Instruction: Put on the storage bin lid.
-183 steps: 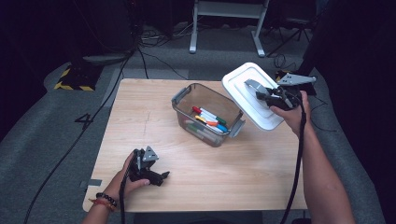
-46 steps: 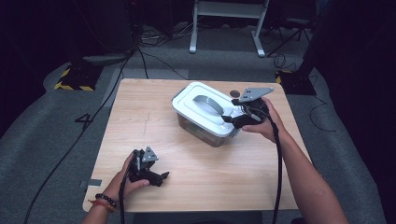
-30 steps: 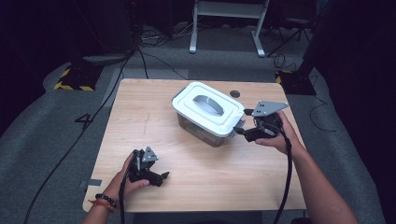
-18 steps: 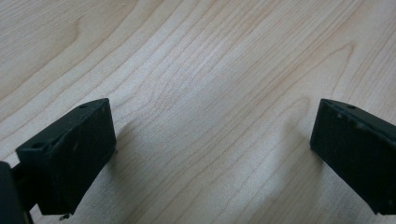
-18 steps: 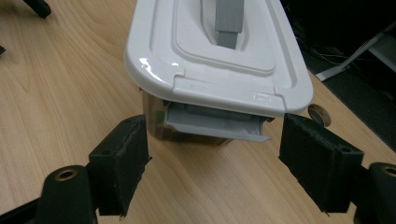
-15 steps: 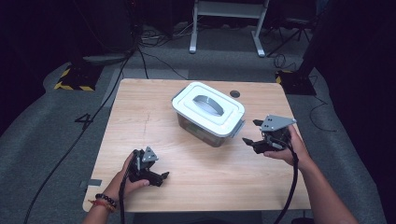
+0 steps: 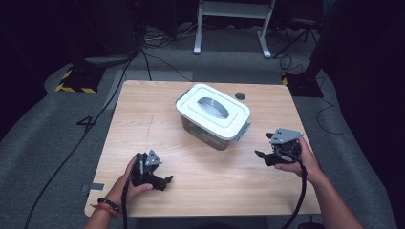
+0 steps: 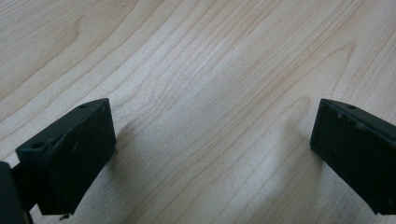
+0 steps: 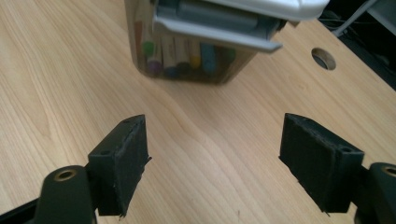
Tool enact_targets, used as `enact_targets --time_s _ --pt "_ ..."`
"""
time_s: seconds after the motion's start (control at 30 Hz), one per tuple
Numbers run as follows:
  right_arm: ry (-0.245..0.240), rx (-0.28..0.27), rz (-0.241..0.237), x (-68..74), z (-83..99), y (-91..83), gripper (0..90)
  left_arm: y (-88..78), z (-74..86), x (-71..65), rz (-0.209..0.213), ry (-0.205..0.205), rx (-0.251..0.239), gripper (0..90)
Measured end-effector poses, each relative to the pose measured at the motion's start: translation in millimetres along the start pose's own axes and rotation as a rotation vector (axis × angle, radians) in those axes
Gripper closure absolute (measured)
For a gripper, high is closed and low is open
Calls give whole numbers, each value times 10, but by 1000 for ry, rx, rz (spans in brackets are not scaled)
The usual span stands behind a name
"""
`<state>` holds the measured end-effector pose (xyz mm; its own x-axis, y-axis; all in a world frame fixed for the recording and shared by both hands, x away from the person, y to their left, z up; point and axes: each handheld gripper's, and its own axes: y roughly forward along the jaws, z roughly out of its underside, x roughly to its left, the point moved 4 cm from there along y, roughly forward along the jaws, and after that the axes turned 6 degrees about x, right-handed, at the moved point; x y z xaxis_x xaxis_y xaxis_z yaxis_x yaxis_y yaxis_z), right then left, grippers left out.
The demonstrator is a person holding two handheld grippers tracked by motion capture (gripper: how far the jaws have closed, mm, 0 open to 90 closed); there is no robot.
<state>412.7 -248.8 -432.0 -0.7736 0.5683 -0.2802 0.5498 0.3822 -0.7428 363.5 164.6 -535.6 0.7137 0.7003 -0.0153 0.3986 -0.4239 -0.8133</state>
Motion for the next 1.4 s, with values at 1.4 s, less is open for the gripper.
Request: enact_targets --time_s 1.4 --pt "281 45 -73 4 1299 184 208 5 -8 6 1 1 2 2"
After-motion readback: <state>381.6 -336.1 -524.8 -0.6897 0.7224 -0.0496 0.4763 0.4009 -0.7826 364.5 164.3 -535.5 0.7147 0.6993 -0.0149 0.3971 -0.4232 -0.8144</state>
